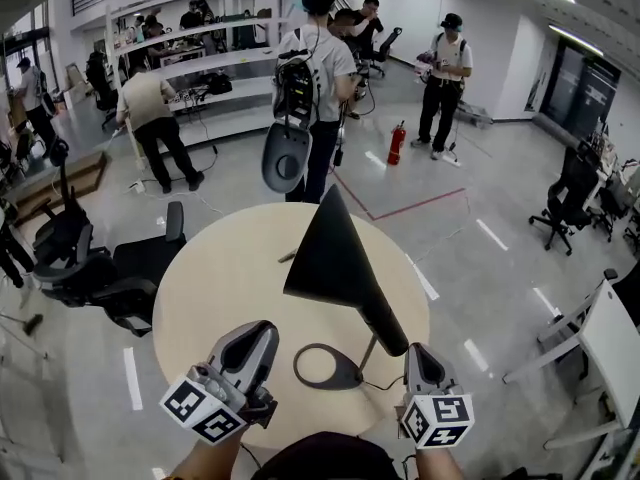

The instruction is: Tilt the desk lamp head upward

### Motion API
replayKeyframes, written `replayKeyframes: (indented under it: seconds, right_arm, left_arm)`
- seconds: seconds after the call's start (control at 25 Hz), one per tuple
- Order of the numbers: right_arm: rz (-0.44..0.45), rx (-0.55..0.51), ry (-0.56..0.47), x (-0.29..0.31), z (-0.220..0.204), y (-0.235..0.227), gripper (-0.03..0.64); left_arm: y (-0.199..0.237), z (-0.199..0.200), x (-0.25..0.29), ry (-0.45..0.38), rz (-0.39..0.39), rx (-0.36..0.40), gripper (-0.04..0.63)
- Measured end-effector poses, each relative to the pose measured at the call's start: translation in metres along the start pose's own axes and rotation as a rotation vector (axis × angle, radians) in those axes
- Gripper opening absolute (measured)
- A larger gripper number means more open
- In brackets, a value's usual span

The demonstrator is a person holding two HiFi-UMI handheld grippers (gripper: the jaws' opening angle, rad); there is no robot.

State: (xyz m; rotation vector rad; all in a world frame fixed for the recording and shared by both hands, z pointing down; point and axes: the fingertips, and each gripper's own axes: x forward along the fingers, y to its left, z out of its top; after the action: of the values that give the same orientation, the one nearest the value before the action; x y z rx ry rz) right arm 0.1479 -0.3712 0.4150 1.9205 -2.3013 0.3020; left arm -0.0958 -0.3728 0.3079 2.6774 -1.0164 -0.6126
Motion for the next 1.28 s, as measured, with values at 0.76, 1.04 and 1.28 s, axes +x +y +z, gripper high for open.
replayKeyframes:
  seconds: [0.76, 1.04, 1.28]
  right_arm:
    - [0.036, -0.055, 0.171, -0.025, -0.094, 0.129, 0.017]
    - [0.061, -0.027, 0.153, -0.048, -0.103, 0.138, 0.017]
    - [0.083, -0.039, 0.11, -0.089, -0.098, 0.119, 0.017]
  left_arm:
    - [0.037, -0.165, -0.113, 0.429, 0.061, 0.087, 0.083]
    - [0.015, -0.153, -0.133, 0.436, 0.085, 0.098, 0.083]
    - [-0.034, -0.155, -0.135, 0.425, 0.119, 0.11, 0.083]
